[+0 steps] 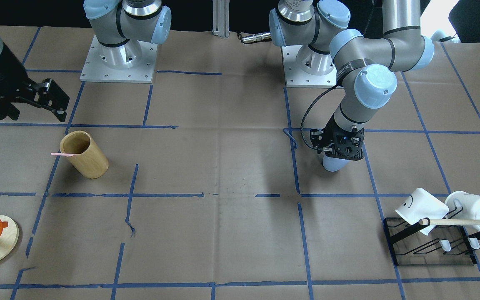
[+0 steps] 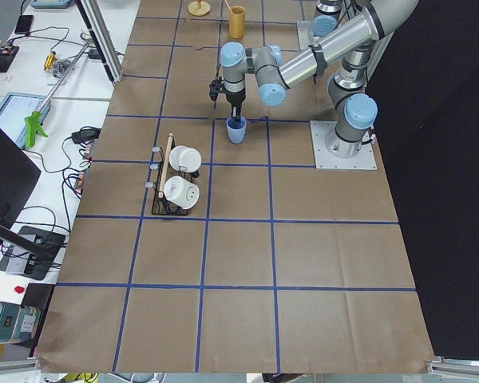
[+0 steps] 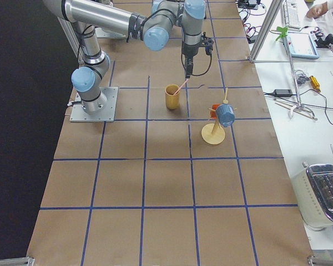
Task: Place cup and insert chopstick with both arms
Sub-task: 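Carry the blue cup to table center with left gripper while right reaches for chopstick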
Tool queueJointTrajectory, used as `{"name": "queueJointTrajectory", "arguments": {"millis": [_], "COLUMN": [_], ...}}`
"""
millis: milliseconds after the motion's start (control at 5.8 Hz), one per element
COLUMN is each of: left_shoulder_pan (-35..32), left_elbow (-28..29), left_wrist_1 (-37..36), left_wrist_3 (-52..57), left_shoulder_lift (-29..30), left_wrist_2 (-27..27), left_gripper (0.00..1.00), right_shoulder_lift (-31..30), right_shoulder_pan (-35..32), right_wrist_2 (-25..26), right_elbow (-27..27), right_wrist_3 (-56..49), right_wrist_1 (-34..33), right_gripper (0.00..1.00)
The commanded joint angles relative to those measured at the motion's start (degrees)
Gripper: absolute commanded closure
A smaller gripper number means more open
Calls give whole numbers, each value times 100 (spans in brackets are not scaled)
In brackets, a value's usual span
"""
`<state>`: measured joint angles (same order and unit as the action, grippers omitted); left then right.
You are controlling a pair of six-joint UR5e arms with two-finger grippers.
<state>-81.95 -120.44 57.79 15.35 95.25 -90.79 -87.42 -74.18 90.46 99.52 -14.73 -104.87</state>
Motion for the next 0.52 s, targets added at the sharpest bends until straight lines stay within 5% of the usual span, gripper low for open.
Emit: {"name": "queueJointTrajectory", "arguments": {"millis": [0, 172, 345], "left_shoulder_pan": [-571, -1298, -1967], "left_elbow": [622, 1201, 1938], "left_wrist_1": [118, 284, 338], "left_wrist_3": [-773, -1797, -2895], "left_shoulder_lift": [150, 491, 1060], "left_wrist_2": [35, 35, 79], "left_gripper": [93, 93, 93], "right_shoulder_lift": [40, 58, 41], "right_shoulder_pan": [-26, -26, -26], "right_wrist_2": [-10, -10, -19], "right_elbow": [1125, 1636, 1736], "right_wrist_3": [110, 180, 189], "right_wrist_1": [-1563, -2380, -2528], "right_gripper": [0, 0, 0]}}
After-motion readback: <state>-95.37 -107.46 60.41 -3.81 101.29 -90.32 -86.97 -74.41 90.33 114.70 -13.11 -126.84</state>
